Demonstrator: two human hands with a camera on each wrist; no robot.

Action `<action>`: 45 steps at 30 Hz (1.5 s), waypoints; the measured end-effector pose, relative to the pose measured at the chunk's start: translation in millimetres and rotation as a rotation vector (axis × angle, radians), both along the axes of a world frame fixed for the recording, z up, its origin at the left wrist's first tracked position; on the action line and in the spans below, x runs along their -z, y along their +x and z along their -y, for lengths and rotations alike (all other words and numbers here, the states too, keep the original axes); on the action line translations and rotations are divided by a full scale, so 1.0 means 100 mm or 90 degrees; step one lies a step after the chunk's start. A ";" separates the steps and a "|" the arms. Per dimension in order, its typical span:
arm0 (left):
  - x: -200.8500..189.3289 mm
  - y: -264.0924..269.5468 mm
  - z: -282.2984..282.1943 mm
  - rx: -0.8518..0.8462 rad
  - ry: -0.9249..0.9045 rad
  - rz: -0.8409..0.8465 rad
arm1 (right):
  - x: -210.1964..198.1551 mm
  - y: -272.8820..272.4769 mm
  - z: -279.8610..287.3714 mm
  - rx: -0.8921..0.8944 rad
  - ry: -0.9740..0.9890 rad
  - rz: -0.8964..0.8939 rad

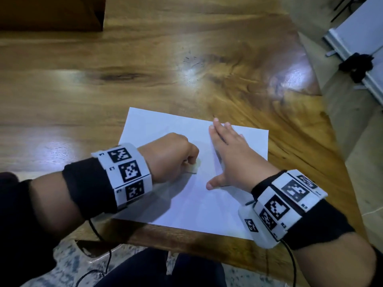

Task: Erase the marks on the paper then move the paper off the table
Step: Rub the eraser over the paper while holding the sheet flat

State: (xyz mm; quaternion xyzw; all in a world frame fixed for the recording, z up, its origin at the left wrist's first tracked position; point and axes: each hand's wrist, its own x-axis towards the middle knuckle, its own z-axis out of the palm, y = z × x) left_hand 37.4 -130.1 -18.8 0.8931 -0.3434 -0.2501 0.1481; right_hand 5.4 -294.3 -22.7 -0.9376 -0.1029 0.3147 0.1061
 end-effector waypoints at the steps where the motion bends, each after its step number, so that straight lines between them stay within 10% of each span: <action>1: -0.02 0.02 0.00 -0.010 0.010 -0.009 | 0.00 -0.01 0.01 0.001 -0.007 -0.006; 7: -0.14 0.37 0.20 -0.139 -0.042 0.055 | -0.02 -0.03 0.02 0.010 0.005 -0.003; 16: 0.01 -0.03 0.04 0.096 -0.012 0.009 | 0.02 -0.02 0.03 0.016 0.020 0.003; 22: 0.01 0.38 0.29 -0.070 -0.034 0.086 | 0.02 -0.03 0.03 0.017 0.019 0.009; 28: 0.04 -0.12 0.05 0.091 -0.058 -0.031 | 0.04 -0.02 0.03 0.015 0.019 0.005; 34: 0.03 0.32 0.25 -0.078 -0.056 0.075 | 0.03 -0.03 0.03 0.021 0.022 0.003; 45: -0.05 0.14 0.01 -0.012 -0.010 -0.032 | 0.02 -0.03 0.03 0.018 0.016 0.001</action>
